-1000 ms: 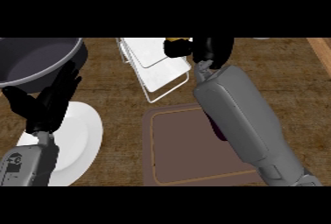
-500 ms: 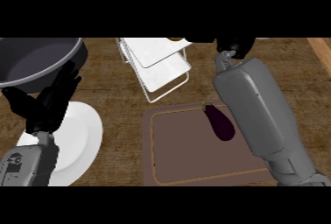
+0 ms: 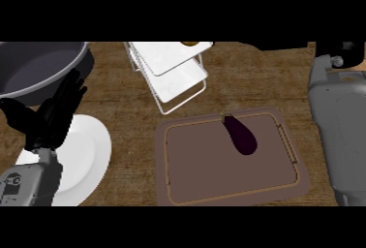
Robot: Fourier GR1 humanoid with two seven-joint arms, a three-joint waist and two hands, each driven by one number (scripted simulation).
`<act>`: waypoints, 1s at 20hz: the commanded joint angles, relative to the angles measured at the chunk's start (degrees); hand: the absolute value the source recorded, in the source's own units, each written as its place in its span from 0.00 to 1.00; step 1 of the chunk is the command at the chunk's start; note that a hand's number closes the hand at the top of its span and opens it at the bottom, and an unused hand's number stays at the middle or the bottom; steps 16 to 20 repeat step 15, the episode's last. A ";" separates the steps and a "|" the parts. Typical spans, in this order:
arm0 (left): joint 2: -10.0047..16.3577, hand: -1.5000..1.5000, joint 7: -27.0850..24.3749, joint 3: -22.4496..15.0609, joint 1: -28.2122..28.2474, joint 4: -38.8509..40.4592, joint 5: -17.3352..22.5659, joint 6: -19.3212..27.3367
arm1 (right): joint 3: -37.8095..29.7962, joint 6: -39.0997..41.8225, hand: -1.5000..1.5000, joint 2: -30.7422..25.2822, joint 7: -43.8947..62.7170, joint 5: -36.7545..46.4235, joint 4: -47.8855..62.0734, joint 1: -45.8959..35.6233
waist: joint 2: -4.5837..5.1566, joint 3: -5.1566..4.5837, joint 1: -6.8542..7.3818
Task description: Pick the lemon from the tray and place it in the tiered shelf
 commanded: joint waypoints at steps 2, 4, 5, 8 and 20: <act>-0.48 0.50 -2.09 -0.44 1.33 0.15 -0.21 -0.99 | -6.86 9.35 0.00 -6.90 -1.81 -10.69 -9.80 7.36 | 0.11 0.01 -0.04; -0.47 0.50 1.97 0.54 -0.20 -1.07 0.18 1.14 | -8.73 10.64 0.00 -7.07 -1.28 -14.68 -19.00 13.20 | -0.12 0.05 -0.79; 0.05 0.50 -1.28 1.01 1.34 -0.18 0.35 -0.37 | -10.13 13.32 0.00 -8.61 -2.47 -17.63 -20.26 13.84 | -0.01 0.03 -0.48; 0.40 0.50 -0.92 1.37 -1.88 2.62 0.48 -0.67 | -12.30 18.30 0.00 -10.52 -2.30 -23.10 -27.95 19.96 | 0.04 0.01 -0.77; 0.91 0.50 0.17 1.62 -1.51 0.46 0.23 -0.98 | -11.49 20.89 0.00 -9.56 -11.02 -22.34 -34.14 29.97 | 0.24 0.00 0.48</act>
